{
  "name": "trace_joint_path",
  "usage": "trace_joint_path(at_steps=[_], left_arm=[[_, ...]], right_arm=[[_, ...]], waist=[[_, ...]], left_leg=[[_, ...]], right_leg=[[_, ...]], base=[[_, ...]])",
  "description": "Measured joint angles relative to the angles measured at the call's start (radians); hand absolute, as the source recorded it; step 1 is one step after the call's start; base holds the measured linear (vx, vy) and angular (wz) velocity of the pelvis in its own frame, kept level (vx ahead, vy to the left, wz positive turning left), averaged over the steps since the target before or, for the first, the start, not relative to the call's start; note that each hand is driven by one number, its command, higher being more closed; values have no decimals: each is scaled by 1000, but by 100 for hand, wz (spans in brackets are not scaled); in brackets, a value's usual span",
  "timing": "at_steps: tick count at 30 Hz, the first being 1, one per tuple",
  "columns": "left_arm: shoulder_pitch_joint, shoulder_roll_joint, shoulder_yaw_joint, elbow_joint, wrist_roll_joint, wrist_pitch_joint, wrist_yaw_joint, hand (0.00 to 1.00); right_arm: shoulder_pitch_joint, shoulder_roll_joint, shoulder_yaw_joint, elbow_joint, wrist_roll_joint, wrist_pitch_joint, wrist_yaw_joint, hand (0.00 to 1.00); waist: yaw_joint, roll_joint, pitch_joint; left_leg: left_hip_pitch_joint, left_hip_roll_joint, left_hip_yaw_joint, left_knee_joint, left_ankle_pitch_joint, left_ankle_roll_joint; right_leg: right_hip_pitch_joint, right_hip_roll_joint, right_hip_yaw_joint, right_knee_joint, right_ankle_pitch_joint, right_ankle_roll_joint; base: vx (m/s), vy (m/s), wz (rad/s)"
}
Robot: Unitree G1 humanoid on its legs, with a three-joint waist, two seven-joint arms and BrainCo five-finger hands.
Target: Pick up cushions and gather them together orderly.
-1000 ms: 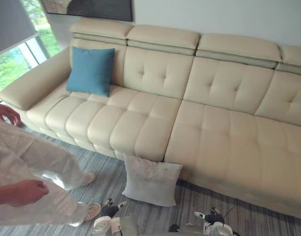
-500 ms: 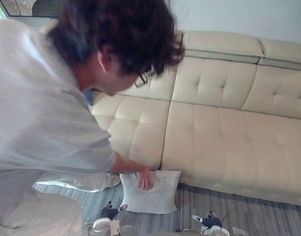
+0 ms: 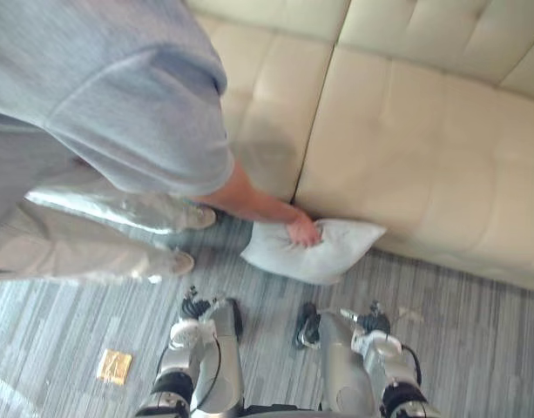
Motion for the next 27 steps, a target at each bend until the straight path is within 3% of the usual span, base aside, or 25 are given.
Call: trace_joint_path(at_steps=[4, 8, 19, 27], left_arm=[[-119, -3, 21, -13, -18, 0, 17, 0], [-172, -15, 39, -19, -20, 0, 30, 0], [-204, -27, -13, -49, -17, -1, 30, 0], [-144, -53, -74, -71, -16, -2, 24, 0]], right_arm=[[-142, 7, 0, -43, 10, 0, -30, 0], [-228, 21, 3, -79, 10, -2, -48, 0], [-238, 21, 18, -77, 9, -10, -56, 0], [-134, 22, 53, -77, 9, -26, -33, 0]], waist=[[-5, -3, 42], [-17, -6, 55], [-22, -6, 55], [-25, -9, 53]], left_leg=[[-175, 0, -15, 73, 8, 6], [-242, 1, -24, 95, 13, 4], [-222, 2, -15, 36, 39, 1], [-24, 0, 24, -94, 70, 7]], right_leg=[[-173, -12, 8, 86, -4, -8], [-238, -13, 8, 110, -3, -9], [-222, -4, 2, 45, 29, -23], [-37, 14, 8, -91, 75, -15]], base=[[-111, -24, 7], [-16, -16, 1], [0, -7, -3], [-7, -4, -5]])
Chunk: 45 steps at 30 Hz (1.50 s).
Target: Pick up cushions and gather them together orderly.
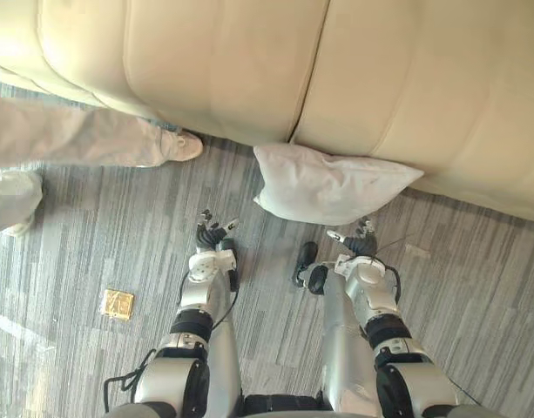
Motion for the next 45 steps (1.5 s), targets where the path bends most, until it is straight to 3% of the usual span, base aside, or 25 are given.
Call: trace_joint_path(at_steps=[6, 9, 11, 15, 17, 23, 30, 32, 33, 34, 36, 37, 39, 40, 41, 45], left_arm=[[133, 3, -35, -6, 1, 1, -11, 0], [226, 6, -53, 16, 20, 2, -28, 0], [299, 4, -44, 72, 37, 4, -51, 0], [370, -1, -38, 135, 60, 5, -77, 0], [409, -2, -33, 188, 79, 6, -91, 0], [452, -8, 19, 260, 112, 9, -113, 0], [456, -8, 45, 270, 119, 9, -127, 0], [457, -1, 45, 270, 119, 9, -126, 0], [462, 9, 47, 271, 119, 10, -126, 0], [467, 18, 53, 270, 123, 10, -126, 0], [468, 24, 52, 271, 135, 11, -125, 0], [473, 29, 50, 271, 137, 11, -125, 0], [478, 49, 37, 279, 138, 11, -125, 0], [488, 69, 30, 278, 133, 11, -124, 0], [469, 80, 17, 288, 137, 13, -122, 0], [465, 62, -8, 302, 137, 12, -122, 0]], right_arm=[[166, 1, 21, -2, 0, -4, 22, 0], [284, 12, 16, 0, 0, -4, 39, 0], [380, 36, -1, 10, 0, -4, 56, 0], [464, 62, -39, 65, -2, -1, 77, 0], [498, 74, -73, 98, -5, 5, 96, 0], [502, 68, -142, 157, -10, 5, 129, 0], [500, 69, -160, 173, -14, 8, 140, 0], [489, 66, -160, 182, -32, 9, 140, 0], [469, 60, -158, 210, -39, 9, 140, 0], [454, 58, -157, 226, -40, 12, 140, 0], [446, 46, -157, 251, -41, 15, 140, 0], [434, 31, -152, 282, -43, 20, 140, 0], [428, 25, -136, 285, -51, 23, 139, 0], [428, 28, -129, 288, -55, 26, 139, 0], [421, 10, -128, 316, -59, 28, 140, 0], [392, -35, -97, 320, -59, 29, 140, 0]], waist=[[-3, -5, -8], [-5, -26, -88], [-8, -30, -182], [-12, -27, -289], [-12, -16, -352], [-14, 18, -413], [-12, 12, -417], [-4, 13, -413], [-2, 28, -400], [-3, 16, -397], [-5, 11, -396], [-2, 16, -394], [-2, 13, -392], [-4, -8, -389], [-5, 0, -374], [-2, 56, -364]], left_leg=[[216, -8, 37, -112, 12, -2], [315, -13, 61, -201, 35, -5], [398, -9, 76, -270, 45, -14], [497, -11, 97, -364, 61, -21], [567, -18, 122, -443, 81, -25], [699, -28, 171, -567, 109, -34], [749, -29, 231, -574, 103, -32], [752, -6, 270, -538, 76, -32], [753, 30, 313, -505, 55, -30], [754, 39, 337, -496, 52, -30], [765, 48, 351, -497, 55, -36], [776, 69, 360, -499, 62, -56], [772, 90, 355, -508, 63, -81], [764, 84, 325, -507, 54, -124], [758, 86, 250, -514, 56, -149], [792, 112, 169, -593, 73, -148]], right_leg=[[194, 15, 13, -108, 23, 15], [281, 23, 15, -189, 43, 25], [363, 41, 14, -269, 61, 26], [450, 53, 13, -366, 79, 35], [504, 59, 18, -436, 102, 41], [615, 83, 50, -559, 149, 54], [626, 96, 101, -550, 166, 63], [578, 103, 78, -479, 173, 64], [558, 101, 13, -461, 186, 67], [550, 60, -106, -391, 135, 8], [543, -8, -233, -306, 86, -21], [543, -50, -279, -268, 66, -13], [527, -86, -252, -272, 71, 1], [527, -102, -167, -350, 119, 20], [539, -65, -126, -365, 116, 66], [503, 18, -118, -325, 39, 46]], base=[[29, 6, -12], [76, -4, -10], [135, 3, -14], [128, 14, -11], [137, 20, -17], [105, 22, -18], [25, 18, -30], [-121, -24, -76], [-205, -54, -74], [-187, -45, -65], [-86, -76, -35], [-38, -178, -42], [15, -234, -31], [24, -399, -15], [23, -345, -15], [98, -251, -34]])
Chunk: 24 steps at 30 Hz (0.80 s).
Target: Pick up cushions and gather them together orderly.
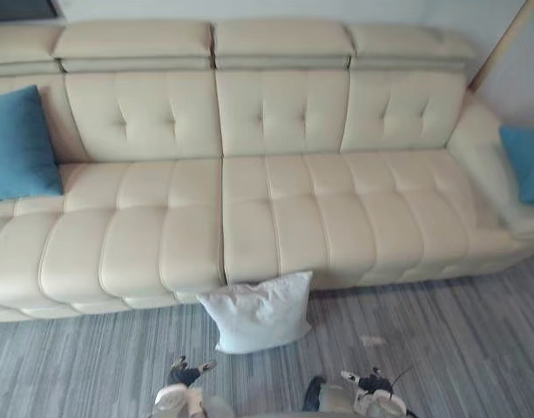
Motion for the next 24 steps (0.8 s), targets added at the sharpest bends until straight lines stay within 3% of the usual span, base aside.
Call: trace_joint_path(at_steps=[1, 2, 3, 4, 6, 8, 9, 10, 11, 13, 21, 24], left_arm=[[2, -8, 1, -2, 0, -2, 0, 0], [-7, -13, 3, -11, 1, -3, -2, 0], [-12, -10, 5, -22, -1, -5, -1, 0], [-25, -5, 10, -43, -2, -5, 0, 0], [-30, -6, 10, -51, -2, -8, 0, 0], [-31, -16, 7, -55, -2, -8, 0, 0], [-30, -20, -2, -54, -3, -8, 0, 0], [-31, -21, -12, -51, -2, -7, -3, 0], [-33, -23, -12, -50, -2, -7, -2, 0], [-45, -12, -14, -51, -2, -6, -3, 0], [-25, -11, 3, -50, -2, -2, -2, 0], [-22, -9, 3, -43, -1, -2, -2, 0]], right_arm=[[1, -10, 10, 0, -1, 0, 0, 0], [2, -11, 19, 0, 0, 0, 0, 0], [5, -11, 21, 0, 0, -1, -1, 0], [11, -10, 41, 1, 1, -1, -2, 0], [11, -10, 45, -3, 2, -2, -3, 0], [6, -15, 35, -6, 3, -4, -4, 0], [3, -13, 33, -6, 7, -4, -4, 0], [3, -6, 27, -8, 12, -4, -3, 0], [3, 4, 25, -9, 13, -3, -3, 0], [8, 36, 9, -12, 12, -2, -2, 0], [29, 66, -4, -80, 9, -12, -3, 0], [33, 70, -4, -79, 6, -12, -3, 0]], waist=[[0, 4, -1], [-13, 0, 3], [-15, -2, 8], [-13, -14, 31], [6, -16, 44], [6, -9, 49], [6, 0, 50], [8, 11, 48], [8, 8, 46], [11, -38, 50], [14, -49, 42], [13, -53, 38]], left_leg=[[-18, 24, -20, 42, 24, -12], [-121, 55, -98, 214, 31, 2], [-161, 63, -129, 284, 43, 22], [-255, 85, -165, 462, 95, 113], [-301, 79, -135, 557, 79, 127], [-324, 8, -130, 531, 18, 108], [-326, -52, -131, 452, 11, 110], [-311, -88, -81, 349, 31, 133], [-301, -94, -78, 325, 32, 133], [-239, -147, -83, 153, 54, 143], [-176, -181, -83, 77, 81, 149], [-140, -197, -90, -5, 128, 150]], right_leg=[[-1, 18, -6, 15, -27, -14], [20, 27, -41, 7, -37, -27], [31, 30, -55, 0, -31, -40], [84, 38, -89, -34, -26, -61], [148, 48, -101, -84, -18, -79], [189, 46, -110, -111, -18, -80], [199, 44, -111, -111, -18, -79], [205, 50, -108, -109, -24, -66], [206, 48, -109, -112, -26, -61], [204, 28, -111, -154, -10, -37], [264, 12, -96, -207, 13, -8], [284, 14, -101, -242, 29, -1]], base=[[178, -268, 30], [210, -319, 46], [175, -258, 65], [173, -197, 39], [191, -135, 21], [163, -18, 8], [168, 62, -2], [174, 67, 7], [156, 44, 27], [168, 42, 39], [74, 30, 7], [-2, -35, 14]])
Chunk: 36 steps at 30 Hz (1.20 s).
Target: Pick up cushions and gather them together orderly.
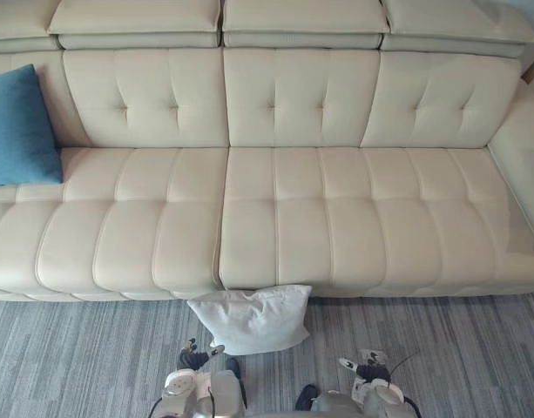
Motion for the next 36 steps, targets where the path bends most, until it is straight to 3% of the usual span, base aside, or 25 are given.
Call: trace_joint_path(at_steps=[10, 12, 15, 16, 19, 20, 21, 22, 28, 36], left_arm=[[12, 24, -26, 3, 0, 0, 4, 0], [-2, 34, -25, -4, -2, -1, 21, 0], [-87, 47, -36, -42, -12, -1, 43, 0], [-125, 57, -39, -59, -31, -1, 45, 0], [-186, 86, -37, -109, -67, -5, 65, 0], [-206, 101, -29, -142, -80, -8, 69, 0], [-220, 113, -24, -155, -88, -8, 76, 0], [-257, 118, -9, -157, -103, -9, 83, 0], [-463, 169, 9, -209, -139, -29, 111, 0], [-760, 194, 0, -230, -142, -43, 179, 0]], right_arm=[[-9, -14, 1, 40, -26, -1, -17, 0], [-41, -17, 2, 39, -26, -1, -21, 0], [-113, -47, 13, 32, -24, -7, -41, 0], [-144, -64, 23, 27, -23, -8, -50, 0], [-198, -76, 47, -19, -16, -12, -58, 0], [-225, -81, 53, -50, -14, -11, -59, 0], [-249, -82, 54, -67, -13, -12, -60, 0], [-279, -85, 58, -90, -3, -13, -63, 0], [-465, -108, 61, -126, 15, -13, -100, 0], [-755, -201, 21, -167, 14, -11, -200, 0]], waist=[[5, -16, -26], [9, -25, -20], [27, -12, 55], [49, -6, 85], [50, -18, 130], [57, -14, 144], [61, -8, 154], [58, -14, 177], [50, -24, 249], [28, -30, 324]], left_leg=[[20, -39, -76, -152, 114, 14], [-55, -38, -86, -97, 114, 15], [-218, -19, -127, 77, 40, 23], [-285, -12, -128, 155, 15, 24], [-386, -3, -100, 227, 10, 30], [-462, 27, -95, 378, -29, 54], [-490, 39, -99, 406, -88, 36], [-544, 39, -97, 451, -97, 39], [-826, 44, -76, 533, -95, 44], [-1158, 53, -77, 642, -29, 97]], right_leg=[[14, 0, -55, -43, 30, -4], [-38, -6, -65, -19, 31, -5], [-146, -19, -84, 108, -7, -16], [-206, -36, -83, 186, -41, -17], [-322, -86, -83, 290, -84, -17], [-387, -91, -72, 352, -95, -23], [-430, -94, -66, 405, -110, -23], [-493, -110, -49, 464, -118, -30], [-790, -165, -33, 599, -122, -41], [-1120, -209, -29, 757, -132, -82]], base=[[-74, 8, 24], [-206, 71, 24], [-255, 75, 29], [-307, 72, 17], [-255, 43, 12], [-174, 59, -21], [-194, 65, -24], [-261, 86, -13], [-128, 49, 4], [-41, 12, 4]])
